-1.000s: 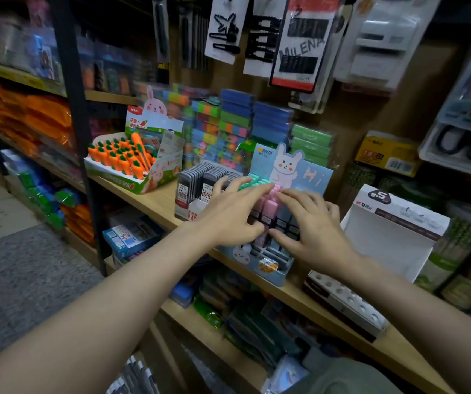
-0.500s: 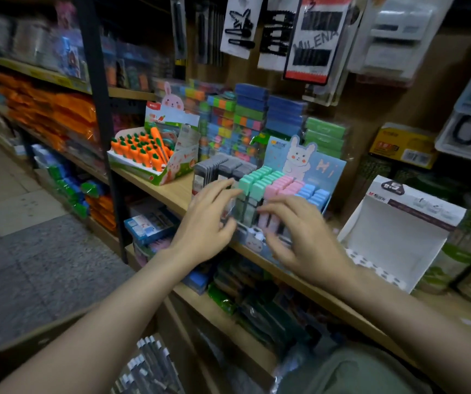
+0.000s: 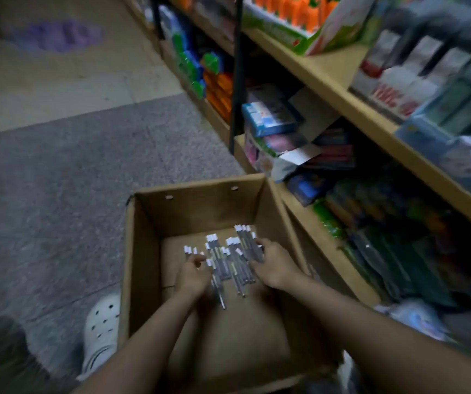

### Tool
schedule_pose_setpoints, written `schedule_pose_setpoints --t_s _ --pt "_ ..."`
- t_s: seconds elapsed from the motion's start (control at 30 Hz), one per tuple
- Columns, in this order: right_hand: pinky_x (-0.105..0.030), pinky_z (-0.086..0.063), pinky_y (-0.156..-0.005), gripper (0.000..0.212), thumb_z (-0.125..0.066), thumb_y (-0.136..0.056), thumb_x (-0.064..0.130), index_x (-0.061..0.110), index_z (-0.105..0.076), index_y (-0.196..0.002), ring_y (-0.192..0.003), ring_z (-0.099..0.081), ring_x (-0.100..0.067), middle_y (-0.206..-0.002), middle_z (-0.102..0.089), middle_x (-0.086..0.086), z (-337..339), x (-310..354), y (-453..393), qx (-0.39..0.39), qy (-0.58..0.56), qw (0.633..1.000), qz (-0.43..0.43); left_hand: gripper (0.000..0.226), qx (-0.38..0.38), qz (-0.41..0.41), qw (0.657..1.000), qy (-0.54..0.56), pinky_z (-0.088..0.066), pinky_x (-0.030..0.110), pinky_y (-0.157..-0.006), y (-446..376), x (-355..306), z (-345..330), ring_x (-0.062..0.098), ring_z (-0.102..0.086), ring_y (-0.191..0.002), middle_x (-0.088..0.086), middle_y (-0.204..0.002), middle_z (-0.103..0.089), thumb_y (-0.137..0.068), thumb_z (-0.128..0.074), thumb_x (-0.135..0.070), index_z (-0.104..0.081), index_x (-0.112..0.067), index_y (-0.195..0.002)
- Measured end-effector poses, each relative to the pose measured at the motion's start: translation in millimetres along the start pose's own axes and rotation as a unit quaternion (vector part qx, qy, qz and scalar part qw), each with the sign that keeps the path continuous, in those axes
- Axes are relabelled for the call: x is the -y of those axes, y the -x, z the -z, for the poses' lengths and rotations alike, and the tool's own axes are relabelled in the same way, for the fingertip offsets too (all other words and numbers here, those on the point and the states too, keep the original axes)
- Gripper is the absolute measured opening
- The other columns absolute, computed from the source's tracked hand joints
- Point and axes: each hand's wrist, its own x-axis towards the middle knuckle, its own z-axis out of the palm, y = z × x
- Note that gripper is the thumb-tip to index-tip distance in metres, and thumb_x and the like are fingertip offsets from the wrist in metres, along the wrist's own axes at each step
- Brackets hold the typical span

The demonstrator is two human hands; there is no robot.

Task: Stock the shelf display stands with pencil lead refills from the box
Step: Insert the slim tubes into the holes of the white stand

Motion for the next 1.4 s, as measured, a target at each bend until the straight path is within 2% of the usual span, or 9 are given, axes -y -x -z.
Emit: schedule_pose_setpoints --t_s 0.13,0.23,0.4,0.53,0.67,0.83,1.0,1.13,1.4 --pt "-0.029 -0.026 -0.114 0.067 -0.059 -0.093 0.023 0.007 -0.028 -0.150 -0.144 -0.026 -0.029 -0.157 -0.025 -0.014 -52.5 -16.9 -31.8 0.034 0.042 0.997 -0.054 0.050 0.014 0.078 0.997 -0.022 -0.046 0.045 -0.101 -15.2 43.8 -12.9 0.037 -0.055 -0.118 0.018 -0.131 -0.056 -0.090 -0.060 -0.015 -0.045 -0.010 -0.137" --pt "-0.035 -0.018 -0.119 0.075 -0.054 -0.095 0.025 0.012 -0.011 -0.155 -0.149 -0.010 -0.028 -0.162 -0.007 -0.011 -82.3 -30.2 -48.7 0.017 0.112 0.989 -0.093 0.062 -0.003 0.069 0.994 -0.081 -0.036 0.040 -0.111 -23.0 56.7 -24.0 0.029 -0.043 -0.131 0.010 -0.143 -0.046 -0.088 -0.065 -0.020 -0.038 -0.011 -0.143" --pt "-0.040 -0.040 -0.106 0.069 -0.054 -0.093 0.019 0.012 -0.018 -0.152 -0.137 -0.031 -0.030 -0.155 -0.023 -0.013 -100.8 -43.3 -70.5 -0.020 0.205 0.973 -0.107 0.066 -0.070 0.055 0.990 -0.107 -0.033 0.039 -0.107 -38.2 53.9 -33.6 0.032 -0.036 -0.130 0.007 -0.144 -0.036 -0.086 -0.070 -0.024 -0.036 -0.014 -0.141" --pt "-0.032 -0.048 -0.096 0.054 -0.054 -0.094 0.013 0.016 -0.035 -0.145 -0.124 -0.039 -0.027 -0.142 -0.033 -0.012 -100.7 -53.1 -79.4 -0.046 0.232 0.969 -0.067 0.066 -0.087 0.012 0.989 -0.122 -0.039 0.036 -0.101 -45.0 47.8 -38.8 0.029 -0.036 -0.130 0.008 -0.142 -0.038 -0.084 -0.073 -0.021 -0.038 -0.015 -0.140" --pt "-0.029 -0.047 -0.099 0.056 -0.059 -0.093 0.010 0.019 -0.037 -0.145 -0.122 -0.042 -0.023 -0.141 -0.035 -0.010 -101.4 -57.2 -87.1 -0.062 0.170 0.982 -0.055 0.069 -0.098 0.007 0.990 -0.096 -0.039 0.034 -0.101 -47.1 42.2 -43.6 0.028 -0.037 -0.130 0.010 -0.138 -0.039 -0.080 -0.076 -0.012 -0.040 -0.014 -0.139" --pt "-0.039 -0.046 -0.103 0.066 -0.067 -0.089 0.012 0.018 -0.035 -0.146 -0.125 -0.047 -0.026 -0.141 -0.040 -0.009 -103.1 -51.0 -93.8 -0.109 0.056 0.989 -0.078 0.063 -0.125 -0.002 0.991 -0.042 -0.042 0.039 -0.102 -53.5 34.5 -47.6 0.028 -0.047 -0.123 0.009 -0.132 -0.050 -0.079 -0.072 -0.001 -0.045 -0.009 -0.135" --pt "-0.039 -0.043 -0.105 0.063 -0.068 -0.089 0.015 0.013 -0.037 -0.145 -0.128 -0.046 -0.027 -0.138 -0.047 -0.010 -100.9 -47.9 -104.9 -0.119 0.042 0.985 -0.120 0.065 -0.113 0.029 0.992 -0.037 -0.049 0.039 -0.098 -65.0 26.8 -53.8 0.026 -0.054 -0.118 0.010 -0.131 -0.053 -0.084 -0.069 -0.004 -0.039 -0.009 -0.142" --pt "-0.038 -0.042 -0.103 0.061 -0.068 -0.090 0.019 0.010 -0.038 -0.143 -0.128 -0.046 -0.029 -0.137 -0.047 -0.013 -100.4 -43.7 -108.8 -0.122 0.041 0.980 -0.149 0.039 -0.097 0.030 0.993 -0.051 -0.052 0.038 -0.089 -72.5 26.4 -57.1 0.025 -0.060 -0.103 0.011 -0.117 -0.062 -0.085 -0.067 -0.008 -0.058 -0.009 -0.123" --pt "-0.025 -0.047 -0.073 0.035 -0.060 -0.095 0.028 0.010 -0.056 -0.125 -0.102 -0.064 -0.024 -0.112 -0.067 -0.010 -101.1 -40.2 -115.5 -0.122 0.036 0.979 -0.162 0.036 -0.100 0.040 0.993 -0.049 -0.048 0.028 -0.087 -79.3 22.7 -66.3 0.024 -0.057 -0.103 0.010 -0.122 -0.051 -0.086 -0.071 -0.015 -0.057 -0.008 -0.119"
